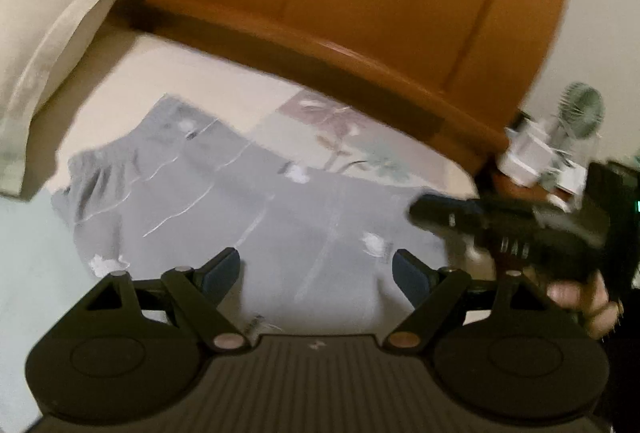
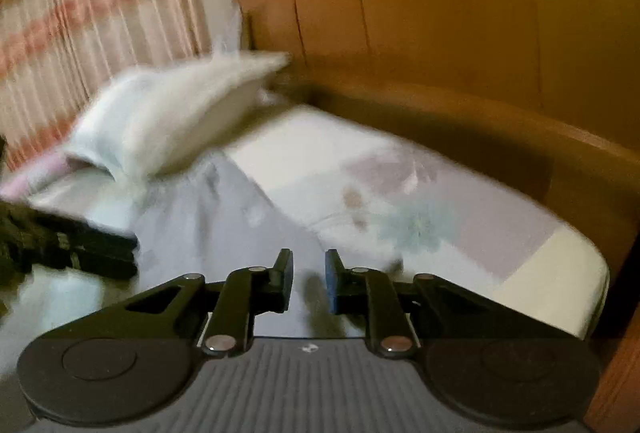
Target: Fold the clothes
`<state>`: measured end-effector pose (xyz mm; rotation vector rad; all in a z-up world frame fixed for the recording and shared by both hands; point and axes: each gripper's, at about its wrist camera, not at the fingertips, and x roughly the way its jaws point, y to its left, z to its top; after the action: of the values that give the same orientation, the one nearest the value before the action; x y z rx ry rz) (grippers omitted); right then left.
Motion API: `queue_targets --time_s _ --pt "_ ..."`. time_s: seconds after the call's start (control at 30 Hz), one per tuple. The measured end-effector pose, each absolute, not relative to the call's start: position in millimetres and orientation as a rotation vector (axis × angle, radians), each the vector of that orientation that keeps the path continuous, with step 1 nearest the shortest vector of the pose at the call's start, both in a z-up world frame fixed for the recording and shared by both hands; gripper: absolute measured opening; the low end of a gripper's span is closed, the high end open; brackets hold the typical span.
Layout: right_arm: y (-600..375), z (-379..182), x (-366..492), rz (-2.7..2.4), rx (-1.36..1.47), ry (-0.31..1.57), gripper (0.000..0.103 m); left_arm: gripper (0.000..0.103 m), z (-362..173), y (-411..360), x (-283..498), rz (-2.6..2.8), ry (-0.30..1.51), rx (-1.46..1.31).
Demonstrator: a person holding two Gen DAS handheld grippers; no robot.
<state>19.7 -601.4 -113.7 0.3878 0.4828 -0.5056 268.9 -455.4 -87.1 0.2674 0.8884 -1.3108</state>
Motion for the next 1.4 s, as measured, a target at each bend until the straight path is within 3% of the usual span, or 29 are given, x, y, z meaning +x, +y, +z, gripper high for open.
queue_targets --time_s 0.07,0.13,0.2,0.3,0.5,0.63,0.7,0.77,1.0,1.07,1.13,1.33,1.4 --pt "-608 -125 22 -0.572 0.397 0.510 0.012 0.081 -97 -455 276 -1.258 0.924 0.283" --pt "-611 -119 11 -0.589 0.437 0.483 0.017 0.081 -98 -449 281 -1.229 0.932 0.289" --pt "-598 -105 2 -0.581 0.390 0.461 0.030 0.081 -86 -445 280 -1.211 0.899 0.312" --pt "-580 -99 3 -0.512 0.362 0.438 0.035 0.082 -71 -455 276 -1.257 0.781 0.325" --pt "-579 -122 21 -0.539 0.346 0.509 0.037 0.084 -99 -492 297 -1.093 0.804 0.363" --pt "-573 -115 12 -0.572 0.340 0.499 0.039 0.079 -90 -485 316 -1.018 0.823 0.253" --pt "-562 -108 7 -0.563 0.321 0.466 0.052 0.080 -80 -488 316 -1.071 0.806 0.207" --pt "-554 -105 10 -0.549 0.300 0.447 0.058 0.081 -76 -499 310 -1.158 0.785 0.188" --pt "-555 -122 25 -0.569 0.323 0.499 0.065 0.082 -107 -560 322 -1.125 0.744 0.293" --pt "-557 -121 23 -0.567 0.360 0.486 0.066 0.089 -107 -567 320 -1.117 0.756 0.298" --pt "-560 -119 21 -0.568 0.396 0.476 0.066 0.088 -101 -572 312 -1.085 0.758 0.357" --pt "-547 -104 8 -0.529 0.418 0.416 0.068 0.089 -76 -531 290 -1.132 0.768 0.387" --pt "-541 -101 6 -0.508 0.393 0.401 0.073 0.089 -73 -510 284 -1.147 0.768 0.428"
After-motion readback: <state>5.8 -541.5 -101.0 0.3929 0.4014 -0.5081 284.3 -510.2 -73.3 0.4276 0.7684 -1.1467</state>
